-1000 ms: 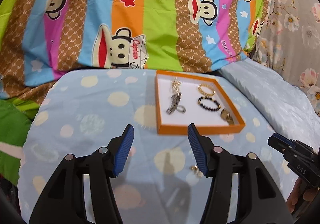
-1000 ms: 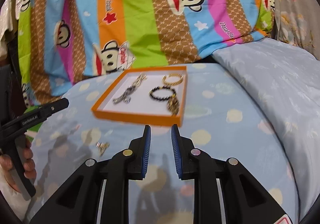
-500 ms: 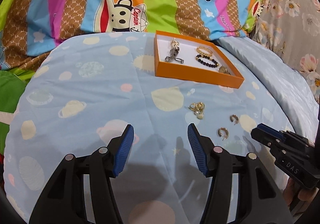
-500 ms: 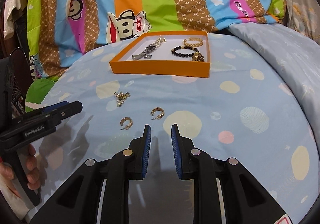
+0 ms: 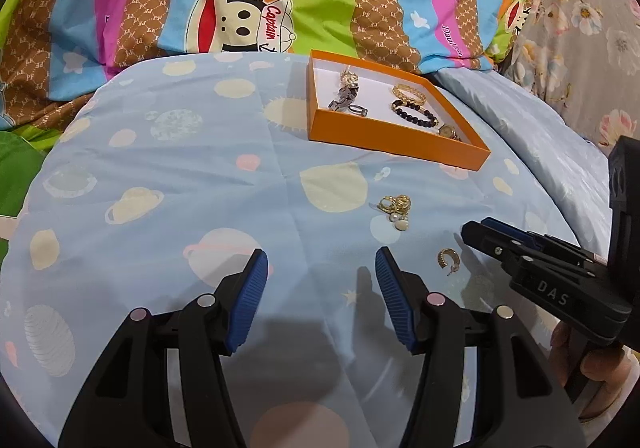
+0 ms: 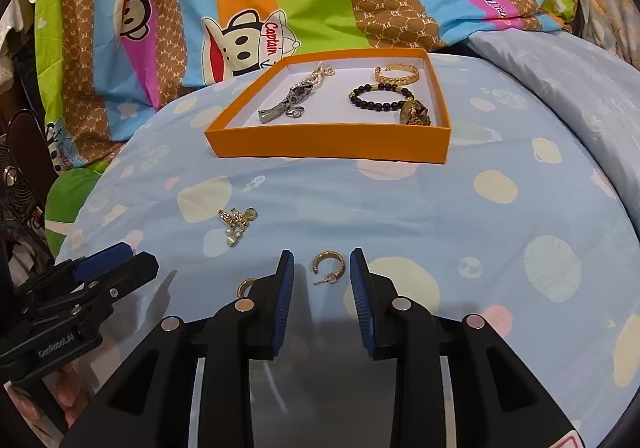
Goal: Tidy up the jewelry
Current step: 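Move the open right tool toward the gold hoop earring, then grasp a gold hoop earring with the right tool while the left grasps another hoop, then carry both gold hoop earrings into the orange box while both tools open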
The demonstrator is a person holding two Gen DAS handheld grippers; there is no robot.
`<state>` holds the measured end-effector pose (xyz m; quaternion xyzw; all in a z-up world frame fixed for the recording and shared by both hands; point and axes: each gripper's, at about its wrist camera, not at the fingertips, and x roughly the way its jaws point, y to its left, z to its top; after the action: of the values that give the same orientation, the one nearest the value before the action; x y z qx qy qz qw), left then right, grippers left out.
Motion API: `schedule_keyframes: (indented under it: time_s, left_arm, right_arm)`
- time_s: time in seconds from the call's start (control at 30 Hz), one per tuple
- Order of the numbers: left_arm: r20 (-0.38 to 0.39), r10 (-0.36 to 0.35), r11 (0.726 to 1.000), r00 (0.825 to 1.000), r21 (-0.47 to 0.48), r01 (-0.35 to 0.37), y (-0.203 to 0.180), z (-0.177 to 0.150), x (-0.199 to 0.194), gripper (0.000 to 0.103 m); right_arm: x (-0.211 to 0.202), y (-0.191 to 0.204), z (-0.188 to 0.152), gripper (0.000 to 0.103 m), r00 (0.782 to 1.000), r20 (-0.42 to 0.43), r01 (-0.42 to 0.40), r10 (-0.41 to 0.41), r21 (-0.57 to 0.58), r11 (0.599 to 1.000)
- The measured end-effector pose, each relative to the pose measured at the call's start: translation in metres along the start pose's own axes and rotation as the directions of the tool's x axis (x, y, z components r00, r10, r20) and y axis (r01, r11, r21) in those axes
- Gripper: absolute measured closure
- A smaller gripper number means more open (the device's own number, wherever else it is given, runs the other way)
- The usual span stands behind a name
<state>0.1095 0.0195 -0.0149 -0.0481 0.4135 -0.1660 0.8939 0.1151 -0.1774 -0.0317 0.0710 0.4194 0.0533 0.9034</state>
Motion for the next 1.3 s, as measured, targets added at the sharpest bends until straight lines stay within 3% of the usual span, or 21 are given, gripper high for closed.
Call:
schedule_keyframes:
  time_s: [0.13,0.23,0.43,0.67,0.87,0.97,1.1,1.23,1.3]
  left_arm:
    - [0.001,-0.003,1.000,1.000,0.013,0.003,-0.002,0.000,0.000,0.049]
    - [0.001,-0.003,1.000,1.000,0.023,0.003,-0.005,-0.001,-0.001,0.049]
    - [-0.011,-0.021,0.999,1.000,0.047,0.022,-0.015,-0.003,-0.002,0.049]
    - [-0.042,-0.105,0.989,0.994,0.100,0.108,-0.057,-0.008,0.004,0.047]
    - [-0.085,-0.108,0.985,0.990,0.127,0.118,-0.085,-0.005,0.024,0.048]
    - [-0.085,-0.091,0.987,0.992,0.127,0.101,-0.090,-0.002,0.030,0.053]
    - [-0.082,-0.071,0.987,0.994,0.137,0.082,-0.093,-0.001,0.034,0.074]
    - [-0.083,-0.074,0.987,0.994,0.135,0.085,-0.093,-0.001,0.035,0.087]
    - [-0.082,-0.079,0.987,0.993,0.130,0.089,-0.092,-0.001,0.034,0.087]
  right_arm:
    - [0.004,0.000,0.001,0.075,1.000,-0.014,0.011,-0.011,0.005,1.000]
    - [0.005,0.000,0.002,0.087,1.000,-0.015,0.027,-0.027,0.005,1.000]
    - [-0.005,-0.007,-0.001,0.087,0.999,0.020,0.032,-0.032,0.029,0.999]
    - [-0.028,-0.023,-0.013,0.087,0.996,0.054,0.069,-0.072,0.050,0.996]
    - [-0.039,-0.042,-0.020,0.087,0.994,0.062,0.080,-0.086,0.091,0.993]
    - [-0.041,-0.047,-0.022,0.087,0.994,0.062,0.080,-0.087,0.102,0.992]
    - [-0.041,-0.049,-0.023,0.087,0.995,0.059,0.073,-0.080,0.108,0.991]
    - [-0.040,-0.049,-0.023,0.087,0.995,0.061,0.067,-0.073,0.105,0.992]
    - [-0.041,-0.048,-0.023,0.087,0.995,0.063,0.064,-0.071,0.105,0.992]
